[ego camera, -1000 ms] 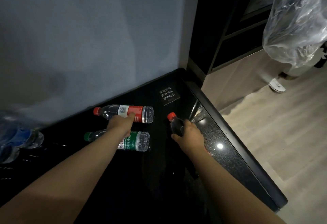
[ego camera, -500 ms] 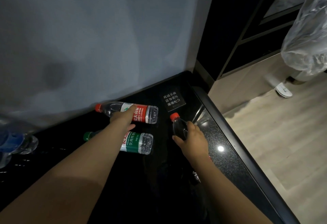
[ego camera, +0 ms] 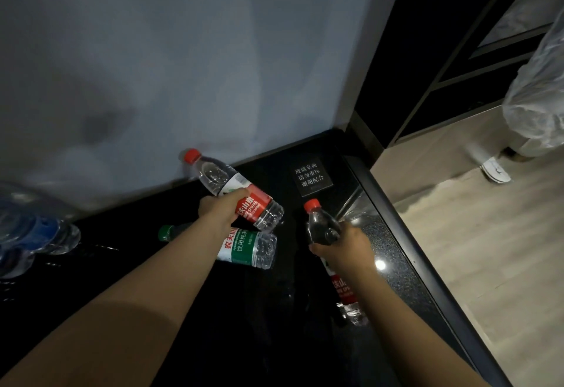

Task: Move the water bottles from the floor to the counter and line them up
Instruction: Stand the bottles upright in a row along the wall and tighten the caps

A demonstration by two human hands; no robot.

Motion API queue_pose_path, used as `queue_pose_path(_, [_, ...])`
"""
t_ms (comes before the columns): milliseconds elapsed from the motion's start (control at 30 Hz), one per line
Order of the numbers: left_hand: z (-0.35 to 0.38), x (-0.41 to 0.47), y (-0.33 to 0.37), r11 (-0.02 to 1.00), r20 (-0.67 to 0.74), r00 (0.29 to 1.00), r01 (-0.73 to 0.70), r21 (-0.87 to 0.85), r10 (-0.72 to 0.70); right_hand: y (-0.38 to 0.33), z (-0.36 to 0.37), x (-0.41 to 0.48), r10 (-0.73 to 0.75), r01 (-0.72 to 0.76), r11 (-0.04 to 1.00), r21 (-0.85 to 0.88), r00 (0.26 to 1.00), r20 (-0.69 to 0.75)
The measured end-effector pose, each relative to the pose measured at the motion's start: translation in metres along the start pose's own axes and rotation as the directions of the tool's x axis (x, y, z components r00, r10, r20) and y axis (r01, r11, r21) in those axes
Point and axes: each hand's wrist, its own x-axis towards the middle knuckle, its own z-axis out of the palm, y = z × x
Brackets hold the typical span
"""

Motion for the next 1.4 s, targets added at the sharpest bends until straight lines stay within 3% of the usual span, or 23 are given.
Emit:
queue_pose_path(300, [-0.045, -0.038, 0.003, 0.979, 0.031, 0.989, -0.14, -0.145, 0.146, -0.043, -0.028, -0.022, -0.199, 0.223, 0.949, 0.221, 0.972, -0.126])
queue_pose_path(433, [-0.088, -0.049, 0.012, 0.957, -0.03, 0.958, -0.286, -0.04, 0.285, -0.078, -0.031, -0.038, -0.308, 0.344, 0.895, 0.286, 0.937, -0.162])
queue_pose_path(600, [-0.144, -0.066, 0.023, 0.864, -0.125, 0.856, -0.491, 0.111, 0.502, -0.134, -0.031, -0.067, -0.481, 0.523, 0.815, 0.248, 0.851, -0.211])
queue_pose_path(767, [-0.194, -0.072, 0.029, 0.762, -0.2, 0.737, -0.606, 0.229, 0.646, -0.19, -0.012, -0.088, -0.594, 0.616, 0.761, 0.203, 0.788, -0.163])
queue_pose_path(1000, [-0.252, -0.055, 0.037, 0.612, -0.205, 0.593, -0.647, 0.455, 0.779, -0.25, 0.038, -0.093, -0.616, 0.62, 0.748, 0.239, 0.782, -0.099])
queue_pose_path(1167, [-0.264, -0.036, 0.03, 0.564, -0.173, 0.561, -0.664, 0.491, 0.81, -0.272, 0.072, -0.087, -0.623, 0.626, 0.741, 0.241, 0.776, -0.099])
queue_pose_path(1400, [-0.26, -0.006, 0.018, 0.614, -0.239, 0.577, -0.642, 0.459, 0.781, -0.278, 0.102, -0.074, -0.624, 0.623, 0.747, 0.233, 0.778, -0.079])
